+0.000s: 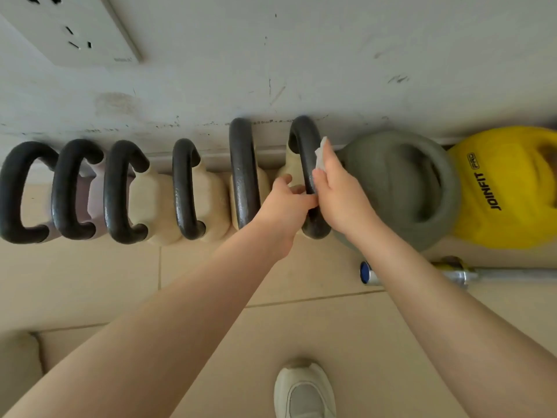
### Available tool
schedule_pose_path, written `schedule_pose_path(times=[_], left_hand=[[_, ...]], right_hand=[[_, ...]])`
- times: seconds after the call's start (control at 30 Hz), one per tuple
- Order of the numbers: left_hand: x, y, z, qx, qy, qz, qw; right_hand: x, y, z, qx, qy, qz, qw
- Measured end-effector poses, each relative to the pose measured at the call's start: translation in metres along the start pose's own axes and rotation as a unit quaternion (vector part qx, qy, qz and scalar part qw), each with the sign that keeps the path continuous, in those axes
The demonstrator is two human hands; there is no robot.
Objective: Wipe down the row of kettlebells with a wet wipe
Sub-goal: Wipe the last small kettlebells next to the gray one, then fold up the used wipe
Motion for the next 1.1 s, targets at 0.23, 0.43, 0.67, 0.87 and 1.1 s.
schedule_pose_path(times=[0.23, 0.43, 0.67, 0.87, 1.1], left_hand=[[0.021, -0.01, -0.044, 0.009, -0.036, 0.006, 0.999], [0.053, -0.013, -0.079, 0.047, -0.038, -0.011, 0.998], [0.079, -0.036, -0.123, 0.069, -0.099, -0.046, 0.992], [0.048, -0.03, -0.179, 0.004, -0.219, -0.024, 0.976], [0.006, -0.038, -0.216, 0.036, -0.236, -0.027, 0.971]], right_hand=[[-0.018, 0.016, -0.059, 0.144, 0.149, -0.185, 0.961], [-0.034, 0.018, -0.098, 0.129, 0.182, -0.249, 0.942], [-0.044, -0.033, -0.164, 0.022, 0.16, 0.093, 0.983], [-0.01, -0.042, -0.241, -0.013, 0.271, 0.031, 0.962], [0.011, -0.032, -0.31, 0.02, 0.204, -0.057, 0.977]])
Point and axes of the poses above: each hand's wrist, its own z-axis towards the middle knuckle, its own x-axis out of the back of the hand, y = z × x, the point moved 6 cm from there along z, towards the middle knuckle, and after that the axes turned 8 degrees about -x, right-handed, at the moved point
